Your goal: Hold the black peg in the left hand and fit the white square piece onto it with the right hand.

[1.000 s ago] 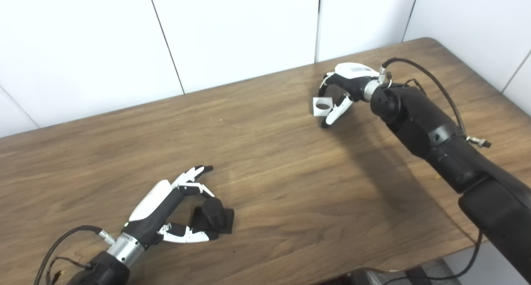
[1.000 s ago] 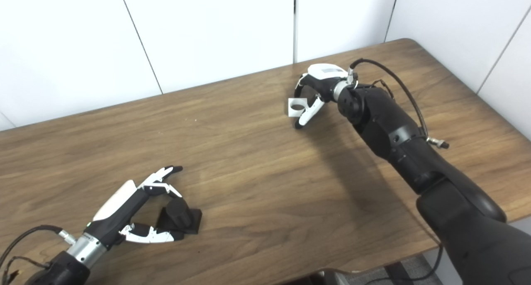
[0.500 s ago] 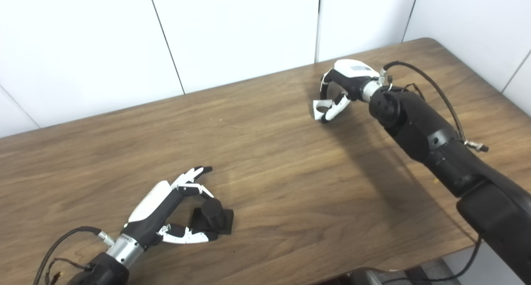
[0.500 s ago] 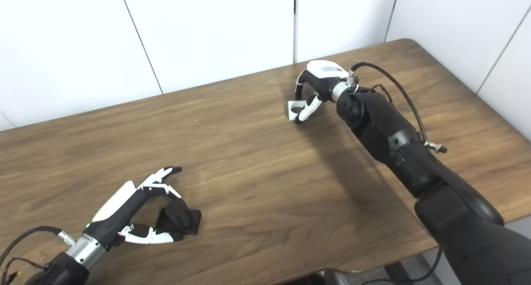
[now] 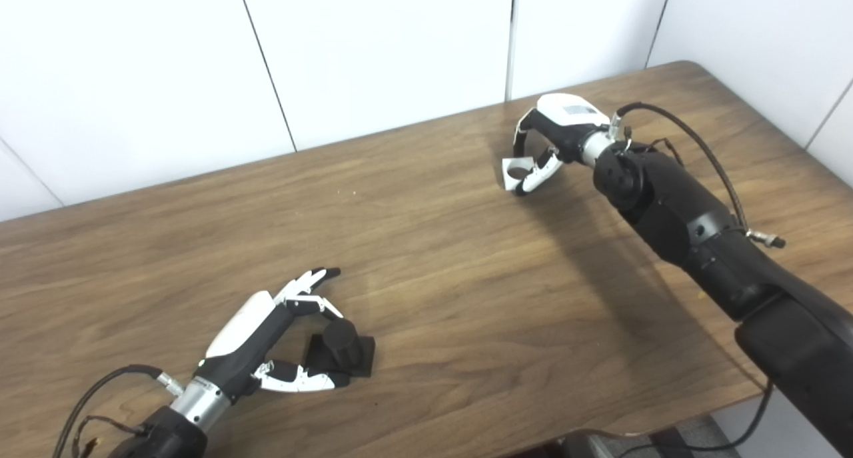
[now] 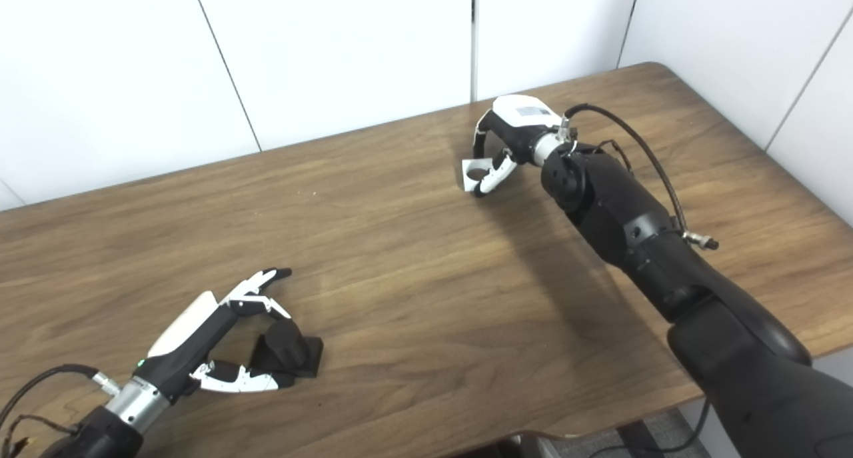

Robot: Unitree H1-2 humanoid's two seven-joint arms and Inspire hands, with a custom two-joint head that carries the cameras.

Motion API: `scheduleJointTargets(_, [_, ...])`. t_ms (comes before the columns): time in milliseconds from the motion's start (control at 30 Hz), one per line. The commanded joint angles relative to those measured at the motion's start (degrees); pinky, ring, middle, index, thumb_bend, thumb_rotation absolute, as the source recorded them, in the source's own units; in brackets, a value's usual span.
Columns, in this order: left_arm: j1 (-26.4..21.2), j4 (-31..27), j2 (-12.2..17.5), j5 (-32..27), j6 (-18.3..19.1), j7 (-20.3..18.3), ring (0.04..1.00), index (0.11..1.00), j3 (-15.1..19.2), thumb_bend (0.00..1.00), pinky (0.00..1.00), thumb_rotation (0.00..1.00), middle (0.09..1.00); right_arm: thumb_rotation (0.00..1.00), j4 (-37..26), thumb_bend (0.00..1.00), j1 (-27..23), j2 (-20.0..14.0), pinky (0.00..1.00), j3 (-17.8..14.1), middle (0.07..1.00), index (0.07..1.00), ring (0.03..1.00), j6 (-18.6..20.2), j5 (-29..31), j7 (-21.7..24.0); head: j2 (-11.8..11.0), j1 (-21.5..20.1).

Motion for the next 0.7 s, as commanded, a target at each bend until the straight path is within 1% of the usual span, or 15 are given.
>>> scheduleJointTargets(0, [0.6,0.5,1.9,1.7,-0.4,-1.0,1.0,0.489,-0.2,0.52,1.0,0.06,0.97,0.14,0.0,0.51,0.3,-1.1,0.87,0.0,0.804,0.486,0.855,-0.4,-1.0,-0.4,0.0,-0.1])
scheduleJointTargets(167, [0.3,0.2,1.9,2.1,0.7,-1.7,1.0,0.489,-0.4,0.52,1.0,0.06,0.973,0.14,-3.0,0.51,0.7,-0.8,0.89,-0.9,0.807,0.484,0.867,-1.6,0.5,-0.3,0.1,-0.2])
scheduleJointTargets(433, [0.2,0.1,1.8,2.4,0.9,-1.7,1.0,0.489,-0.5,0.52,1.0,0.06,0.973,0.14,-7.7,0.51,0.6,-0.5,0.88,-1.4,0.803,0.481,0.859,-4.7,0.8,-0.5,0.4,0.9])
scheduleJointTargets(533, [0.1,0.2,1.8,2.6,0.5,-1.6,1.0,0.489,-0.6,0.52,1.0,0.06,0.973,0.14,-9.8,0.51,0.4,-0.2,0.87,-1.4,0.82,0.481,0.865,-5.3,0.8,0.1,0.5,1.2])
scheduleJointTargets(667, [0.0,0.1,1.8,2.4,0.8,-1.8,1.0,0.489,-0.7,0.52,1.0,0.06,0.976,0.14,-11.9,0.51,0.3,0.0,0.86,-1.4,0.826,0.482,0.866,-5.4,0.4,1.4,0.8,2.0])
